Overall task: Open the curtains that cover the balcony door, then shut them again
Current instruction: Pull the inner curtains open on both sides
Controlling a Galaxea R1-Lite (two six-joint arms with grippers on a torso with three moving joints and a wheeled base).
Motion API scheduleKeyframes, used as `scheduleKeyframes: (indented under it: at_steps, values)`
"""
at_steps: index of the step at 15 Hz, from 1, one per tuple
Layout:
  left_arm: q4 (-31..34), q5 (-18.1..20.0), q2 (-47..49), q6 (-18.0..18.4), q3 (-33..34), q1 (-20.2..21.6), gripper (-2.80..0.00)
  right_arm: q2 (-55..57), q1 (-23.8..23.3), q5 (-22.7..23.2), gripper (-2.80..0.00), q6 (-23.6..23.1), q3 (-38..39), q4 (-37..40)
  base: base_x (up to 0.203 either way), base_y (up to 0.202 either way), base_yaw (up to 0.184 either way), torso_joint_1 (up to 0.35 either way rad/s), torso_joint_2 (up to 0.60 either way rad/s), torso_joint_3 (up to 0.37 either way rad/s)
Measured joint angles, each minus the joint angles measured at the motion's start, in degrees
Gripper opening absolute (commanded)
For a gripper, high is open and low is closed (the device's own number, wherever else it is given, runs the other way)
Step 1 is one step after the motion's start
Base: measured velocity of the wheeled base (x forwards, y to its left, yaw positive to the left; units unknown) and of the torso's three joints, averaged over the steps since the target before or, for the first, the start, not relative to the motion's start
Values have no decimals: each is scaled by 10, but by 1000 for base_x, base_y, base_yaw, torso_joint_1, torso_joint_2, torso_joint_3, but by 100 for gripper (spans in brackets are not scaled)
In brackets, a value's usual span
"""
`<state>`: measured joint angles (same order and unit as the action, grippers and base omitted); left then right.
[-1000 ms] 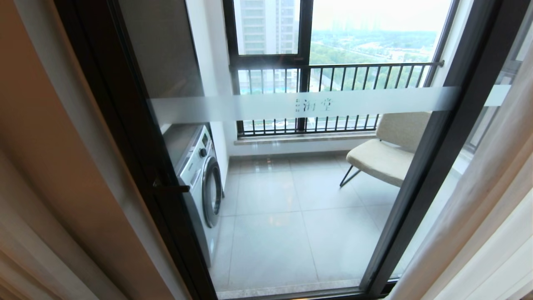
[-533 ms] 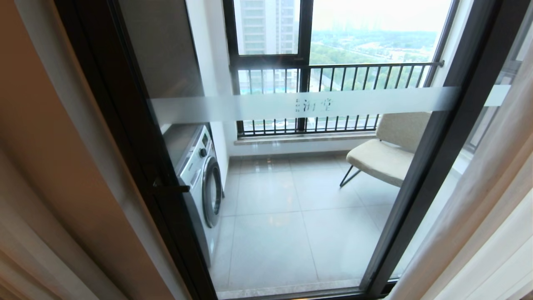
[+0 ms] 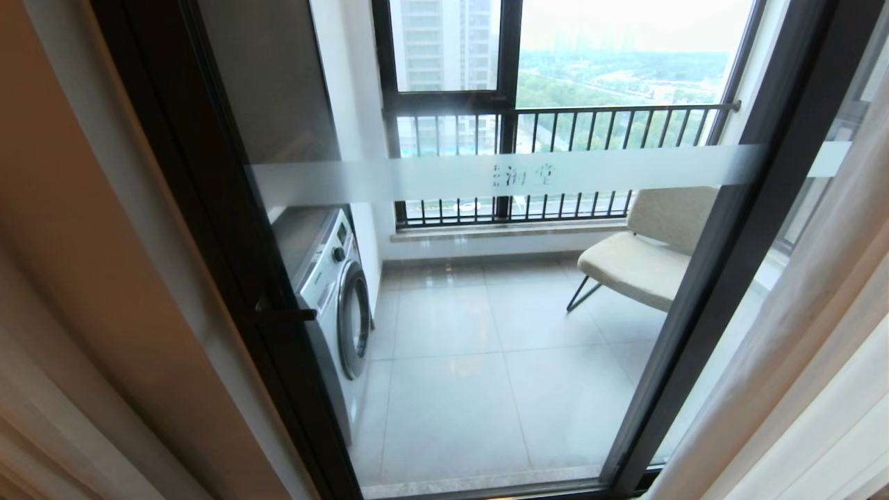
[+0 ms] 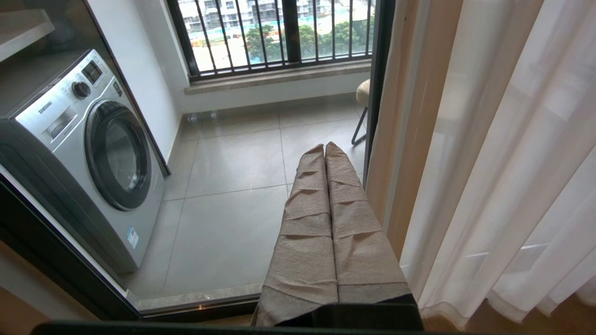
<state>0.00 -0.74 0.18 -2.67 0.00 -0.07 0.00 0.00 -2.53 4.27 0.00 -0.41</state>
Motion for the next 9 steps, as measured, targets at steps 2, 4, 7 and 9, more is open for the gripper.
scheduleKeyframes:
  at_steps: [2,4,7,9]
  values:
    - [0,0,0,0,0,0,-280,0,0,0,-280,0,0,0,0,0,0,0,0,0]
    - [0,0,0,0,0,0,-280,0,0,0,-280,0,0,0,0,0,0,0,0,0]
    - [0,0,0,-1,0,0,-280,0,0,0,-280,0,0,0,0,0,0,0,0,0]
    - [0,0,0,-1,0,0,-280,0,0,0,-280,0,0,0,0,0,0,0,0,0]
